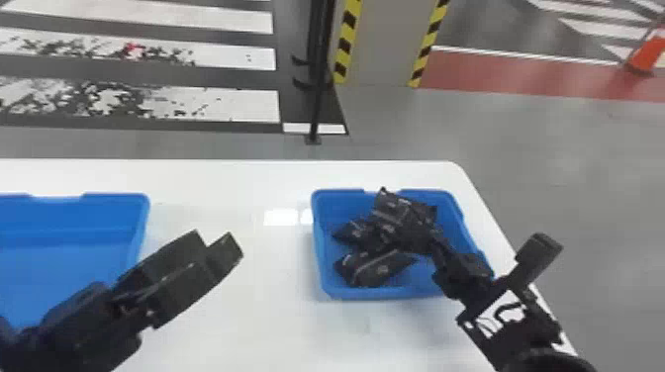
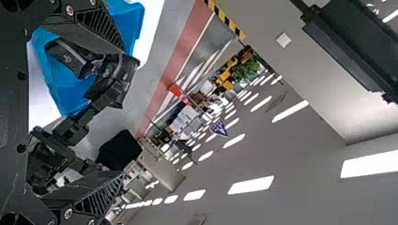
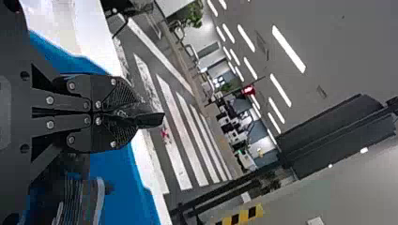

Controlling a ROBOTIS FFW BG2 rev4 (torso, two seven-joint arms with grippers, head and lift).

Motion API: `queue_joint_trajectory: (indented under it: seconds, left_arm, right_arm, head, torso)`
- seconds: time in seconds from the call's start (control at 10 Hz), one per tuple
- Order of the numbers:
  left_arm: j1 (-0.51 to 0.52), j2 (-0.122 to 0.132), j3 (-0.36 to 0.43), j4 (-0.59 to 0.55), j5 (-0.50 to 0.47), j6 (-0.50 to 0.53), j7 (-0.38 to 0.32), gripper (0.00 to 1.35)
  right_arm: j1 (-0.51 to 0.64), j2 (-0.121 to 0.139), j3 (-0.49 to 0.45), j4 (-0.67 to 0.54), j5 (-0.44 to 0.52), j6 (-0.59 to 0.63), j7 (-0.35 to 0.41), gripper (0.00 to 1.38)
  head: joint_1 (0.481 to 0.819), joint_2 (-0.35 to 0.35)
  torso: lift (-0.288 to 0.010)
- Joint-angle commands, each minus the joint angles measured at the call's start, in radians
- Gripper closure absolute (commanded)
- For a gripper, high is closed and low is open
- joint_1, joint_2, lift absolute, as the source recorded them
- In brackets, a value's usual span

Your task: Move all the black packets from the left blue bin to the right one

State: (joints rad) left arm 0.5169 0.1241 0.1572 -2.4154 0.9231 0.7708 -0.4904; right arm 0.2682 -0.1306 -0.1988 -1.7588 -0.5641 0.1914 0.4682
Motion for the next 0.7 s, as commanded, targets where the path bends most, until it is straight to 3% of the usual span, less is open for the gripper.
queue_joint_trajectory:
  seconds: [0.0, 0.1, 0.2, 0.4, 0.5, 0.6]
  left_arm:
    - [0.079, -0.003, 0.008, -0.050, -0.066, -0.108, 0.000, 0.13]
    - [0.133, -0.008, 0.030, -0.072, -0.110, -0.182, 0.004, 0.13]
    - [0.187, -0.031, 0.074, -0.092, -0.175, -0.248, 0.006, 0.13]
    - [0.273, -0.106, 0.174, -0.114, -0.313, -0.300, 0.006, 0.13]
    - [0.308, -0.127, 0.192, -0.114, -0.357, -0.339, 0.006, 0.13]
    - [0.337, -0.127, 0.188, -0.114, -0.413, -0.427, 0.007, 0.13]
  right_arm:
    - [-0.001, 0.009, -0.058, 0.015, 0.058, 0.000, -0.013, 0.89]
    - [0.039, 0.019, -0.080, -0.027, 0.082, -0.002, -0.034, 0.54]
    - [0.107, 0.035, -0.098, -0.120, 0.145, -0.007, -0.072, 0.35]
    - [0.245, 0.074, -0.098, -0.262, 0.205, -0.059, -0.112, 0.17]
    - [0.316, 0.094, -0.092, -0.346, 0.255, -0.069, -0.115, 0.15]
    - [0.399, 0.112, -0.072, -0.432, 0.293, -0.106, -0.117, 0.15]
  head:
    - [0.695, -0.221]
    - [0.695, -0.250]
    - [0.695, -0.258]
    - [0.695, -0.223]
    - [0.695, -0.184]
    - [0.695, -0.161]
  torso:
    - [-0.154]
    - [-0.154]
    - [-0.154]
    - [-0.154]
    - [-0.154]
    - [-0.154]
